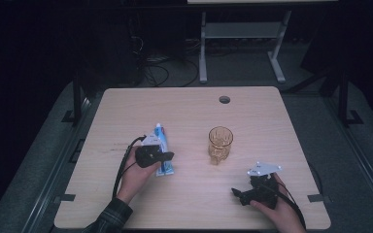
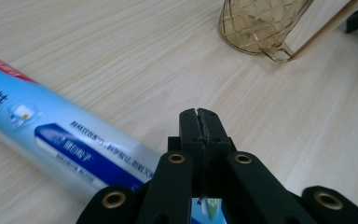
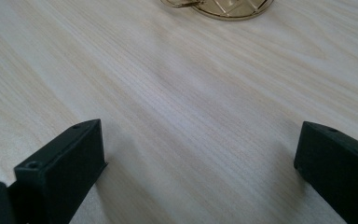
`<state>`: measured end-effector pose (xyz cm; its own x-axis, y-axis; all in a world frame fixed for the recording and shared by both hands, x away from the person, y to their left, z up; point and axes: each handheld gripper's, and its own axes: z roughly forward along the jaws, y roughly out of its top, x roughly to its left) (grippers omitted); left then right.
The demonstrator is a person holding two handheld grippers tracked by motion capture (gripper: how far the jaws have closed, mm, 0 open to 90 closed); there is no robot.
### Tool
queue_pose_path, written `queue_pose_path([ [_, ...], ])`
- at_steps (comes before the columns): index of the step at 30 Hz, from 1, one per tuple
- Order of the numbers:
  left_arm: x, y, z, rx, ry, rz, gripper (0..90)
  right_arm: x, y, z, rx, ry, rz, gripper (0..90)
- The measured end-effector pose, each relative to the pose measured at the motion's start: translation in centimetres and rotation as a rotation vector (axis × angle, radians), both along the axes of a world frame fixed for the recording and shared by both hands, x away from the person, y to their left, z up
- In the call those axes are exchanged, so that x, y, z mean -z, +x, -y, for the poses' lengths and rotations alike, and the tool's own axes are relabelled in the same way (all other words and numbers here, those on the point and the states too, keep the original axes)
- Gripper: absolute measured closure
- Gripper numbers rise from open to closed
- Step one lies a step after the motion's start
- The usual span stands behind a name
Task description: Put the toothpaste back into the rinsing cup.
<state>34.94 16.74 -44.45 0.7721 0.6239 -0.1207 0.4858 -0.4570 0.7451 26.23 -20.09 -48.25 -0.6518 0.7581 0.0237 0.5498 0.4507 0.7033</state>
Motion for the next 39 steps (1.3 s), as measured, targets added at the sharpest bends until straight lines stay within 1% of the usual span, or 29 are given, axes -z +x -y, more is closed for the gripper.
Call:
queue_pose_path([
  [1, 0.2, 0.3, 0.3, 0.003, 0.017, -0.002, 90.0, 0.0, 0.0, 0.0, -0.001, -0.001, 0.0, 0.9],
  [4, 0.5, 0.5, 0.5, 0.002, 0.026, -0.007, 90.0, 0.0, 0.0, 0.0, -0.003, 0.0, 0.001, 0.9],
  [6, 0.8, 0.6, 0.6, 0.01, 0.054, -0.01, 90.0, 0.0, 0.0, 0.0, -0.001, 0.0, -0.002, 0.9],
  [8, 1.0, 0.6, 0.6, 0.004, 0.063, -0.015, 90.0, 0.0, 0.0, 0.0, -0.004, 0.0, -0.002, 0.9],
  [9, 1.1, 0.7, 0.5, 0.003, 0.074, -0.015, 90.0, 0.0, 0.0, 0.0, -0.005, -0.002, -0.001, 1.0],
  [12, 1.1, 0.7, 0.4, 0.005, 0.069, -0.018, 90.0, 0.0, 0.0, 0.0, -0.006, -0.001, -0.001, 1.0],
  [17, 1.3, 0.7, 0.4, -0.004, 0.085, -0.022, 90.0, 0.0, 0.0, 0.0, -0.01, 0.0, -0.001, 0.9],
  [18, 1.3, 0.7, 0.2, -0.01, 0.103, -0.022, 90.0, 0.0, 0.0, -0.1, -0.011, 0.0, -0.001, 0.9],
  [19, 1.3, 0.7, 0.1, -0.013, 0.109, -0.021, 90.0, 0.0, 0.0, -0.1, -0.012, 0.0, -0.001, 0.9],
  [22, 1.4, 0.7, -0.1, -0.024, 0.105, -0.024, 90.0, 0.0, 0.0, -0.1, -0.013, 0.0, -0.001, 0.9],
  [24, 1.3, 0.7, -0.6, -0.03, 0.115, -0.027, 90.0, 0.0, 0.0, -0.1, -0.015, 0.001, -0.002, 1.0],
  [26, 1.3, 0.7, -0.8, -0.036, 0.116, -0.028, 90.0, 0.0, 0.0, -0.1, -0.015, 0.001, -0.002, 0.9],
  [27, 1.3, 0.7, -1.2, -0.044, 0.124, -0.029, 90.0, 0.0, 0.0, -0.1, -0.016, 0.0, -0.002, 0.9],
  [28, 1.3, 0.7, -1.2, -0.044, 0.124, -0.029, 90.0, 0.0, 0.0, -0.1, -0.016, 0.0, -0.002, 0.9],
  [34, 1.1, 0.6, -2.9, -0.08, 0.142, -0.03, 90.0, 0.0, 0.0, -0.1, -0.018, 0.0, -0.002, 0.9],
  [39, 1.1, 0.6, -3.8, -0.107, 0.144, -0.039, 90.0, 0.0, 0.0, -0.1, -0.018, 0.0, -0.002, 0.9],
])
